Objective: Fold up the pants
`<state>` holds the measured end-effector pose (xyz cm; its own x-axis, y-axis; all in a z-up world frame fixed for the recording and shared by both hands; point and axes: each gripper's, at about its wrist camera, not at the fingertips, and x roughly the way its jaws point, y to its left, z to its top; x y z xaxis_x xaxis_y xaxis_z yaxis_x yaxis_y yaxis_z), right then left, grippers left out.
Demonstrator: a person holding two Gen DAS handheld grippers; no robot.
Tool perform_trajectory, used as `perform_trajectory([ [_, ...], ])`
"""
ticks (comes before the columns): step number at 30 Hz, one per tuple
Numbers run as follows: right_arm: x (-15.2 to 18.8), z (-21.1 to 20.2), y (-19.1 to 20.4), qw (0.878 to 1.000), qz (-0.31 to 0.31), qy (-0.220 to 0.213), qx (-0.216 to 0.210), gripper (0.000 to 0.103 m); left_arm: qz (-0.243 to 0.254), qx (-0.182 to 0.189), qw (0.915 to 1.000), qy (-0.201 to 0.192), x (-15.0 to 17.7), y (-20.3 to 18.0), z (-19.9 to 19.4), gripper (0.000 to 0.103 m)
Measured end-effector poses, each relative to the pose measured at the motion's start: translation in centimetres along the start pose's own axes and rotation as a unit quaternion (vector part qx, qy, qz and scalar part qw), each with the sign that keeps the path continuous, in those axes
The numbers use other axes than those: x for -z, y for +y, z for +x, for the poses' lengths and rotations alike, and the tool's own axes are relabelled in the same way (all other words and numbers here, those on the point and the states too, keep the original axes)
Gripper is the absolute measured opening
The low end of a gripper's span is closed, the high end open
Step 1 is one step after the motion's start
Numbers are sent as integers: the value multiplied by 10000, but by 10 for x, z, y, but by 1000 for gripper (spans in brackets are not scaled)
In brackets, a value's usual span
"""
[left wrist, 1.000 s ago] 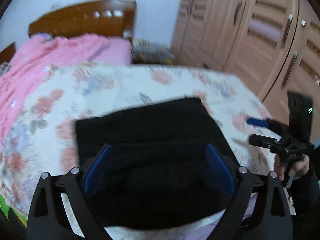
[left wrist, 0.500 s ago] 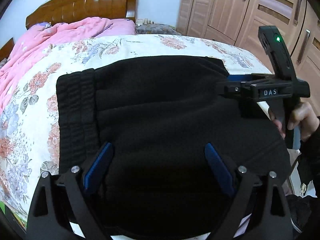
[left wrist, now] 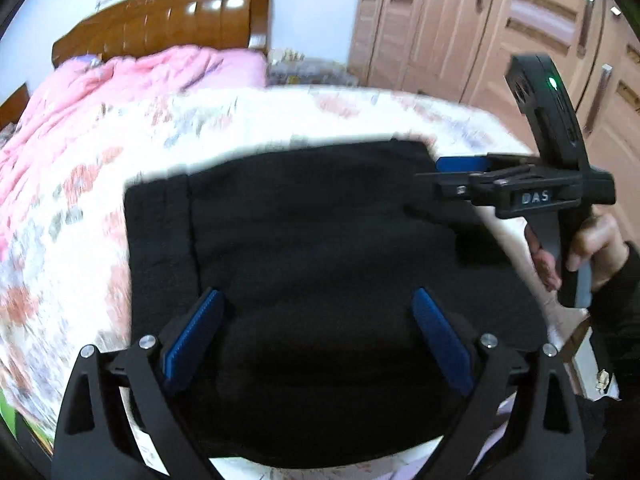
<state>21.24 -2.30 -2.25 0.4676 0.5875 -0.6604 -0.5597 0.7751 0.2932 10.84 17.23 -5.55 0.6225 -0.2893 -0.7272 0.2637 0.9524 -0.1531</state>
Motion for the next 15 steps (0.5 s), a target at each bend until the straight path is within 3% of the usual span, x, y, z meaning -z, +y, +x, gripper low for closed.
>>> perform_trajectory([
  [2, -4, -6, -2, 9997, -17, -10, -246, 98, 2, 133, 9998, -128, -16, 3, -7, 96],
  [5, -8, 9, 3, 9972, -54, 233, -706, 98, 77, -81, 9999, 76, -43, 15, 11, 97],
  [7, -12, 25, 12, 9967, -267, 408, -648, 98, 72, -279, 9984, 487, -54, 29, 40, 97],
  [10, -22, 53, 8, 9968, -324, 662, -323, 98, 171, -277, 9953, 911, -46, 40, 70, 97],
  [12, -28, 65, -4, 9973, -176, 703, -115, 98, 284, -299, 9959, 800, -39, 39, 69, 98],
  [15, -38, 69, -22, 9968, 238, 654, -384, 98, 7, -135, 9972, 729, -32, 46, 68, 98],
])
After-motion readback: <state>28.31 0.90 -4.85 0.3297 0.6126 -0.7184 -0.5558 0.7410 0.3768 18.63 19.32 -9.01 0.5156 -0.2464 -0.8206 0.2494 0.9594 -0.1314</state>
